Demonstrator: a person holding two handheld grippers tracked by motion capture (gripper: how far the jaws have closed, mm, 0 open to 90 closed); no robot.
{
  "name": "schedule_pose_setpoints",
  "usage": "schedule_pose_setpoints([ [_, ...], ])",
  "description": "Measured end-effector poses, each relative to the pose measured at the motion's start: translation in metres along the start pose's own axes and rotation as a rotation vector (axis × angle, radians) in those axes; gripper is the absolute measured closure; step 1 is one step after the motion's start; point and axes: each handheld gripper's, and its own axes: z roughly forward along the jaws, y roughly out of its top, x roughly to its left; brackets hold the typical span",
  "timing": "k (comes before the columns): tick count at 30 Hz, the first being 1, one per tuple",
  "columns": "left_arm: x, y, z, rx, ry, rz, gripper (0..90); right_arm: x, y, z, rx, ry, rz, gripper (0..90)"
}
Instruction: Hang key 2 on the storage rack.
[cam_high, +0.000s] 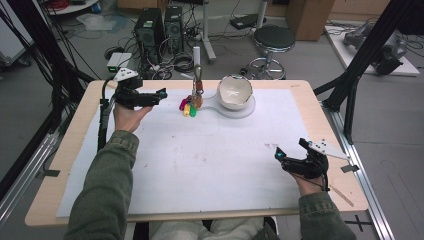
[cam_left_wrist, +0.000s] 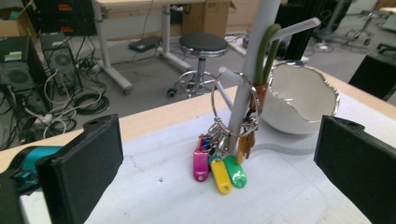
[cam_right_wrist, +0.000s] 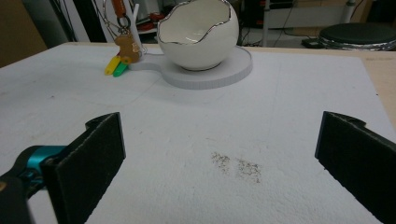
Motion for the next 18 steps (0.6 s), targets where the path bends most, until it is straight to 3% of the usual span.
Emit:
schedule_pose_setpoints([
  [10,-0.008,-0.006,-0.015,-0.006,0.004,0.027,1.7,-0.001,0.0,-0.002,0.001,0.0,0.012,0.6],
  [18,-0.003,-0.022,-0.033,-0.023,0.05,0.006,1.7,-0.001,0.0,-0.003,-0.001,0.005,0.016,0.6],
])
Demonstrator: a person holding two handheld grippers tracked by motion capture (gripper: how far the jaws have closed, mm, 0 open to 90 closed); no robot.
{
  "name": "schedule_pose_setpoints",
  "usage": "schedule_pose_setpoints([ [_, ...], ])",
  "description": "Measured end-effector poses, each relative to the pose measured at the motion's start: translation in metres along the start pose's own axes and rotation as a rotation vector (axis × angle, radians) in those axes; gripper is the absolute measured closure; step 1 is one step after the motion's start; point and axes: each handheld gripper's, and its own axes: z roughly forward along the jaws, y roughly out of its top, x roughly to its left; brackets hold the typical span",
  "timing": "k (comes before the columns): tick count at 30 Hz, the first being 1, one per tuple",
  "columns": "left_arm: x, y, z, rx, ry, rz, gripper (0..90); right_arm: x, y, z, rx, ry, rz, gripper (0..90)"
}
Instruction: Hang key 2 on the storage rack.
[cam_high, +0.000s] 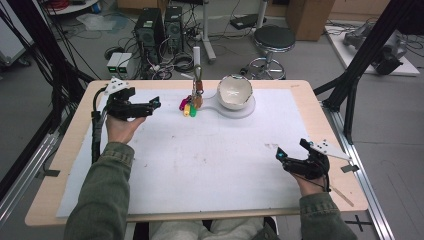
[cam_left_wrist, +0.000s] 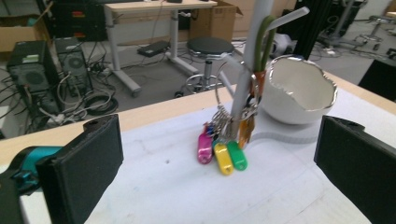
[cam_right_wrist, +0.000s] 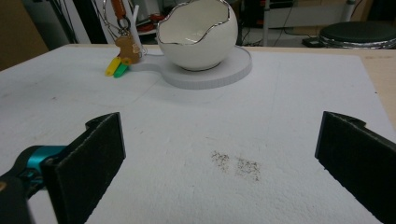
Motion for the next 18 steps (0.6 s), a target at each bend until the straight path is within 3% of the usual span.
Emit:
schedule_pose_setpoints([
  [6,0.013,-0.015,-0.017,-0.011,0.048,-0.034,1.6,-0.002,0.0,-0.001,-0.002,-0.006,0.008,0.6],
  [18,0.022,-0.033,-0.041,-0.024,0.085,-0.065,1.7,-0.001,0.0,0.0,0.005,-0.008,0.008,0.6],
])
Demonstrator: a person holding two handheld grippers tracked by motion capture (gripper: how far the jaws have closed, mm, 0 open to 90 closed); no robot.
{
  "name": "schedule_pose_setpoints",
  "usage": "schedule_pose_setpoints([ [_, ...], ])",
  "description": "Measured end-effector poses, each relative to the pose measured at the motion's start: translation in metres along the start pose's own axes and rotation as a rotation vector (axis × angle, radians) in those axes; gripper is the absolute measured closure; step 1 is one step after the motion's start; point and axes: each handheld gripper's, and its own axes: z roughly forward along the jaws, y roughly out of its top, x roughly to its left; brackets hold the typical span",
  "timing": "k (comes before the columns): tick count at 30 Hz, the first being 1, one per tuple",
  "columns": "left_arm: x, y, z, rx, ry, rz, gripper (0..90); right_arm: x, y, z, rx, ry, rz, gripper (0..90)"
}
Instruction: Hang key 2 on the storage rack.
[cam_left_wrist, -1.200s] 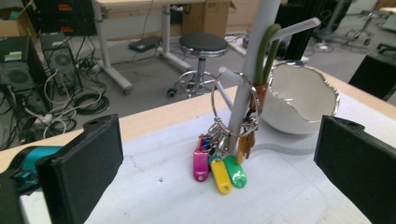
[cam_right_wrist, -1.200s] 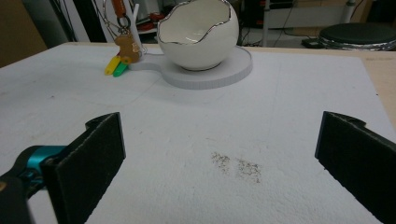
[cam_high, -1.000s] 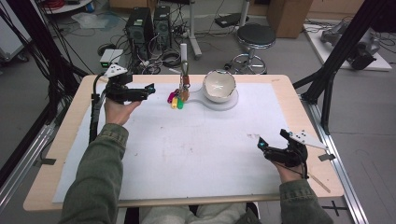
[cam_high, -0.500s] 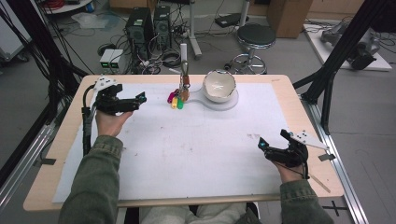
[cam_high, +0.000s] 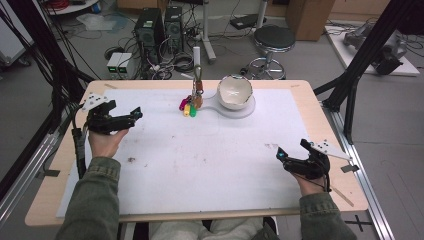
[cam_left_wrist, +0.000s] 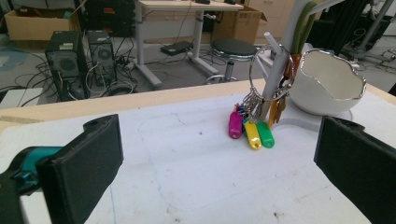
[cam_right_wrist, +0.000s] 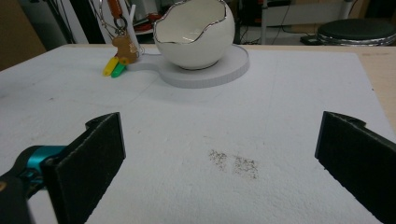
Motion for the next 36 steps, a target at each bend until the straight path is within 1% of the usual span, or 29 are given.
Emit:
schedule_pose_setpoints([
  [3,0.0,-0.005,-0.004,-0.001,0.002,-0.006,1.7,0.0,0.0,0.0,-0.001,-0.002,-0.002,0.6],
  [5,0.0,-0.007,-0.007,0.001,0.007,0.0,1.6,0.0,0.0,-0.001,-0.003,-0.004,-0.001,0.6],
  [11,0.0,-0.012,-0.019,0.001,0.012,-0.008,1.7,0.0,0.0,0.0,0.001,-0.007,0.002,0.6],
  [14,-0.001,-0.015,-0.024,0.0,0.02,-0.008,1.7,0.0,0.0,0.0,0.0,-0.011,-0.001,0.6],
  [19,-0.001,-0.024,-0.031,0.008,0.035,-0.021,1.7,0.0,-0.001,0.0,0.001,-0.011,-0.001,0.6],
  [20,-0.002,-0.026,-0.033,0.005,0.046,-0.016,1.7,0.0,-0.001,0.0,0.001,-0.01,-0.001,0.6],
  [22,-0.002,-0.029,-0.036,0.003,0.052,-0.012,1.7,0.0,-0.001,0.001,0.003,-0.011,0.003,0.6],
  [26,-0.002,-0.034,-0.04,-0.005,0.069,-0.015,1.6,0.0,-0.001,0.002,0.007,-0.012,-0.007,0.6],
  [30,-0.001,-0.044,-0.048,0.011,0.093,-0.011,1.6,0.001,-0.001,0.002,0.007,-0.016,-0.008,0.6],
  [31,0.0,-0.047,-0.051,0.014,0.097,-0.017,1.6,0.001,-0.001,0.001,0.008,-0.016,-0.009,0.6],
  [33,0.003,-0.054,-0.058,0.001,0.119,-0.036,1.7,0.001,-0.002,0.002,0.009,-0.015,-0.012,0.6],
  [34,0.005,-0.056,-0.061,-0.013,0.138,-0.044,1.6,0.001,-0.002,0.002,0.007,-0.019,-0.013,0.6],
  [36,0.008,-0.06,-0.067,-0.043,0.162,-0.067,1.7,0.001,-0.002,0.002,0.007,-0.017,-0.013,0.6],
])
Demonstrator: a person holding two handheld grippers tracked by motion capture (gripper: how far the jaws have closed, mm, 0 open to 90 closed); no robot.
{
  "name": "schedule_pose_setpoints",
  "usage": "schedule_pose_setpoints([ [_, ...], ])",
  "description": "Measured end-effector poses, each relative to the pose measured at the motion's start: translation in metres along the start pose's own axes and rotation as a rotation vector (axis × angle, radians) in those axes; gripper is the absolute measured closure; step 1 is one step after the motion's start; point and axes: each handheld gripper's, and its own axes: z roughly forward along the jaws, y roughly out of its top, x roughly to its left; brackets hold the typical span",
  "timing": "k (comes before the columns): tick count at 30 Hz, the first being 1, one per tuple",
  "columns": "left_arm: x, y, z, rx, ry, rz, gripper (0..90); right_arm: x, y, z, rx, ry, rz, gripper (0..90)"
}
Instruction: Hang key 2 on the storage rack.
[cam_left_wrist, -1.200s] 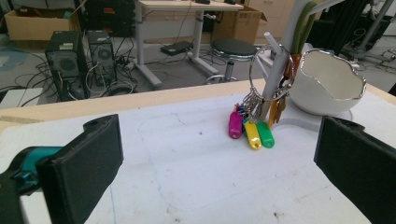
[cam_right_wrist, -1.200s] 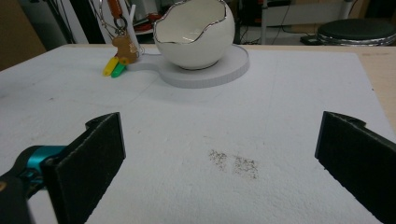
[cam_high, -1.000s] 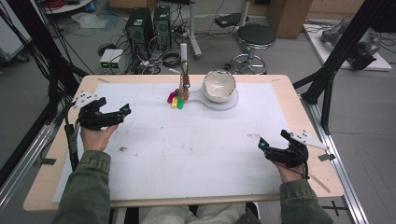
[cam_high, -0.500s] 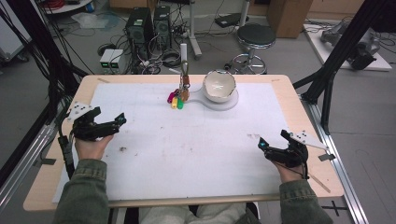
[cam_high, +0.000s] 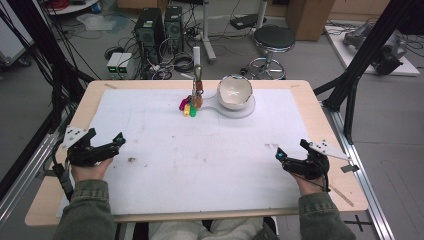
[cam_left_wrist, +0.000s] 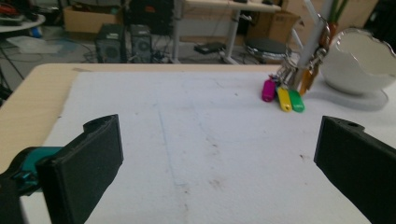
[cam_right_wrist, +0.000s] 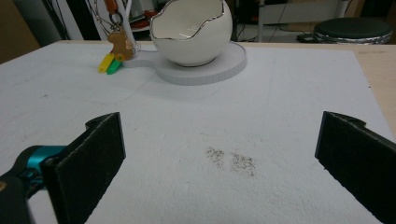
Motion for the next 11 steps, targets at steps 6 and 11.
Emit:
schedule_pose_setpoints([
  [6,0.0045,-0.0063,-0.0095,-0.021,0.022,-0.006,1.6,0.0015,0.0004,0.0023,0.002,-0.007,-0.016,0.6],
  [11,0.0048,-0.0099,-0.0105,-0.035,0.048,0.0,1.6,0.002,0.0005,0.0027,0.003,-0.004,-0.013,0.6],
])
